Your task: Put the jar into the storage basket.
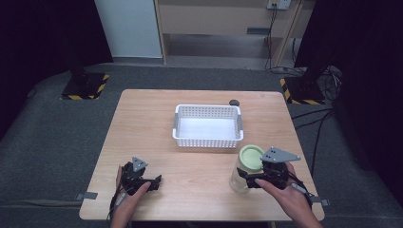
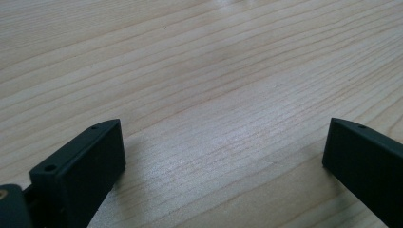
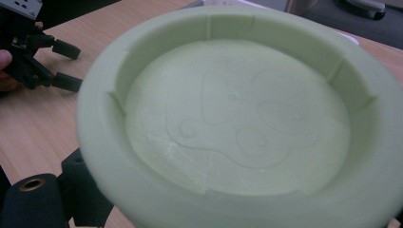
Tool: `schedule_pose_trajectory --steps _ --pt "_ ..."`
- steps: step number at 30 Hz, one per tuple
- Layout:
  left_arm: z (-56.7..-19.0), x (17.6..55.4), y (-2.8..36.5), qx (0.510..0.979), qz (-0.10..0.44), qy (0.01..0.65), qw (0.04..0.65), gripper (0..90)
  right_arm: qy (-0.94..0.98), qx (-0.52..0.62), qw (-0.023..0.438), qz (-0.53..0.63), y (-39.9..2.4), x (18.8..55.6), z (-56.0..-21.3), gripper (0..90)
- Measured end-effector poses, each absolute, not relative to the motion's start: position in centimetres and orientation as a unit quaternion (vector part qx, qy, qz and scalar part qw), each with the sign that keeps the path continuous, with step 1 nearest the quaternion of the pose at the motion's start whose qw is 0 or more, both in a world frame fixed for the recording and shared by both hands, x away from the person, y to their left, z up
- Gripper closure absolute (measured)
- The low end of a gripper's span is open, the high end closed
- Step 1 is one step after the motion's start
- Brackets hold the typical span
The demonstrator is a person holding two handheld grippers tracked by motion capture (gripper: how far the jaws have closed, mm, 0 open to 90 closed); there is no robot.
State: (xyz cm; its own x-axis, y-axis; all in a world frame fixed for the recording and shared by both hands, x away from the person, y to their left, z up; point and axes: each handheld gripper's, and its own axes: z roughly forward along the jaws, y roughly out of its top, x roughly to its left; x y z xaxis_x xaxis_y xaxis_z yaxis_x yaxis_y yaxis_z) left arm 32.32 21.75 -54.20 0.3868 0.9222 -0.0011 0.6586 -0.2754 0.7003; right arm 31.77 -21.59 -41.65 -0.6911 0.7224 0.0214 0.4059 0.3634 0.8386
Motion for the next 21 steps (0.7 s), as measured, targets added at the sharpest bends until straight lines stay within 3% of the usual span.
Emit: schedule_pose_trajectory --steps 21 --pt "-54.2 32.3 21.8 0.771 0.209 0.512 0.315 0.0 0.791 0.346 0.201 0.464 -17.9 36.3 -34.5 11.2"
